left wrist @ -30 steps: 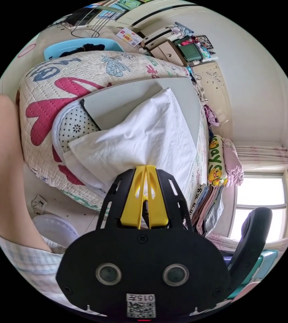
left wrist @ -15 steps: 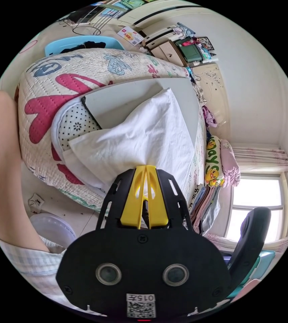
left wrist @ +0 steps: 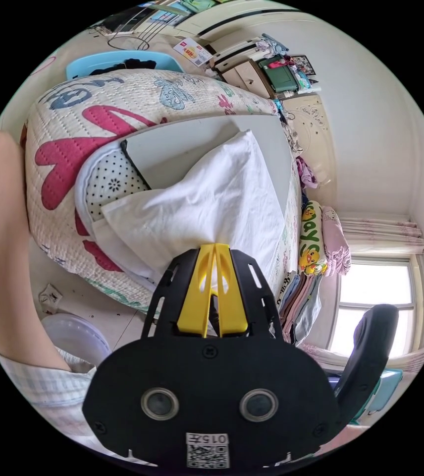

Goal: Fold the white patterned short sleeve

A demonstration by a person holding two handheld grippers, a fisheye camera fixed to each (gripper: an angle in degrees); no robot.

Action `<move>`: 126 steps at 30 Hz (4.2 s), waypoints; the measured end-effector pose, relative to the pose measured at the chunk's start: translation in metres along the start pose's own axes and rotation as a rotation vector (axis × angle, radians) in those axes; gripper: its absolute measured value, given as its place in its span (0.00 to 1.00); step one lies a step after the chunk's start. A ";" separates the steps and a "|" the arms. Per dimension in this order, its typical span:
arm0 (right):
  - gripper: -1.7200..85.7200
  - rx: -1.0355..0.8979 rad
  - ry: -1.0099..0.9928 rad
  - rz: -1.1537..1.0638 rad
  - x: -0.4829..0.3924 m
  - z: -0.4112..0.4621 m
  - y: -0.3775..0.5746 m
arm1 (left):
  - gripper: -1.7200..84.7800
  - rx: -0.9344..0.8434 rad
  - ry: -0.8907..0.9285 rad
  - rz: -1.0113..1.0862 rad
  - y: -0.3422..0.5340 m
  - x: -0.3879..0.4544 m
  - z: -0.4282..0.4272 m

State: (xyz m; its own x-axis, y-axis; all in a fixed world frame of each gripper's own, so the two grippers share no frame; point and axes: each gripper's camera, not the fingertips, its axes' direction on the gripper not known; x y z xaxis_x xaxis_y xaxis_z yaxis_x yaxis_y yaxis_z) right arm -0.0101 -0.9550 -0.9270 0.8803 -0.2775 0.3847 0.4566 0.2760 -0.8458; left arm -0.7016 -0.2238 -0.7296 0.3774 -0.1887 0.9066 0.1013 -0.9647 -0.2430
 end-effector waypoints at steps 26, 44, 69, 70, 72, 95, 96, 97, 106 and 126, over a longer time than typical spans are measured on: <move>0.08 0.010 -0.131 0.040 -0.007 0.176 0.045 | 0.01 -0.032 0.003 -0.008 -0.020 0.007 0.009; 0.07 0.087 -0.541 0.044 0.060 0.371 0.089 | 0.01 -0.033 0.229 0.409 -0.057 -0.001 -0.044; 0.18 0.416 -0.724 0.101 0.285 0.560 0.027 | 0.19 -0.099 -0.110 0.601 -0.230 0.082 0.101; 0.18 0.405 -0.718 0.089 0.285 0.566 0.020 | 0.19 -0.120 -0.130 0.601 -0.235 0.084 0.114; 0.18 0.355 -0.697 0.068 0.283 0.592 -0.004 | 0.18 -0.114 -0.132 0.616 -0.240 0.087 0.126; 0.03 0.758 -0.732 0.121 0.367 0.522 0.294 | 0.04 -0.018 0.322 1.037 -0.065 0.162 0.050; 0.03 0.821 -0.718 0.139 0.385 0.505 0.335 | 0.04 -0.026 0.377 1.080 -0.043 0.171 0.041; 0.03 0.852 -0.705 0.146 0.393 0.496 0.356 | 0.04 -0.038 0.421 1.124 -0.021 0.182 0.036; 0.03 1.221 -0.279 0.322 0.483 0.378 0.649 | 0.04 -0.243 0.756 1.328 0.141 0.265 0.083; 0.08 0.823 0.227 0.684 0.885 0.309 0.628 | 0.10 -0.359 0.605 1.540 0.379 0.558 0.392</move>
State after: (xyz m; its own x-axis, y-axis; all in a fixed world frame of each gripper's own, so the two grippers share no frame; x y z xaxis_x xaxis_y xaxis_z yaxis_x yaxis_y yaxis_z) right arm 1.0952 -0.7429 -1.0041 0.9749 0.0291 -0.2209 -0.0999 0.9433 -0.3165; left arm -0.0917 -0.6225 -0.4512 -0.4701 -0.8801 -0.0665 -0.2287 0.1943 -0.9539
